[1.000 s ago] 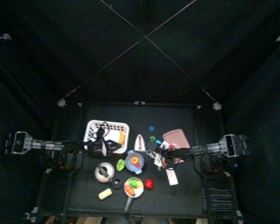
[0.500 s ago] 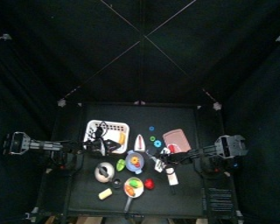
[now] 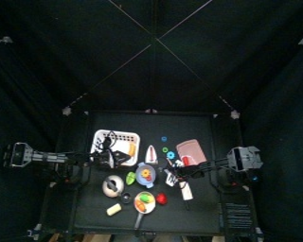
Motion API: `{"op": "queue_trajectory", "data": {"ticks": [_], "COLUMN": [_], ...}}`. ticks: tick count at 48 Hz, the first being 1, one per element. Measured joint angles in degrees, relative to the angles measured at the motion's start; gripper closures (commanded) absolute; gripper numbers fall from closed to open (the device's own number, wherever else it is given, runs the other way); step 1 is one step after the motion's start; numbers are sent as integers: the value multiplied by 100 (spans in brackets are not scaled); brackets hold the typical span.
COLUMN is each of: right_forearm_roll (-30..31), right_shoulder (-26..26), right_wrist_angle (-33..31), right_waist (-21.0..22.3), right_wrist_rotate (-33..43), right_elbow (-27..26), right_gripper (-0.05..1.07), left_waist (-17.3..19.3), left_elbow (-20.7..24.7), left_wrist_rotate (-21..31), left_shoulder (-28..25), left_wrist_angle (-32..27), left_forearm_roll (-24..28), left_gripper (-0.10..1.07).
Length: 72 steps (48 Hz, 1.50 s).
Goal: Grab wrench
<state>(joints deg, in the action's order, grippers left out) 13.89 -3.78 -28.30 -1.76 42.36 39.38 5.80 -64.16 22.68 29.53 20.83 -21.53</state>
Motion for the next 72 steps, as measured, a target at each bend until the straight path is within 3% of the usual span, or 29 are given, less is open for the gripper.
{"op": "queue_trajectory", "data": {"ticks": [12, 37, 55, 72], "right_forearm_roll": [44, 44, 272, 738], "right_shoulder": [-105, -88, 694, 791], "right_wrist_angle": [44, 88, 149, 246], "right_waist": [9, 79, 35, 53], "right_wrist_rotate": [0, -9, -26, -26], "right_elbow": [0, 26, 70, 44], "right_gripper": [6, 37, 38, 38], "left_waist": [0, 9, 0, -44], "left_elbow": [-26, -62, -53, -44], "left_wrist_rotate": [-9, -9, -9, -18], "left_shoulder": [0, -9, 0, -35], "left_wrist_angle": [0, 9, 9, 79], "left_forearm_roll": [-62, -88, -88, -88], "left_gripper": [32, 32, 32, 32]}}
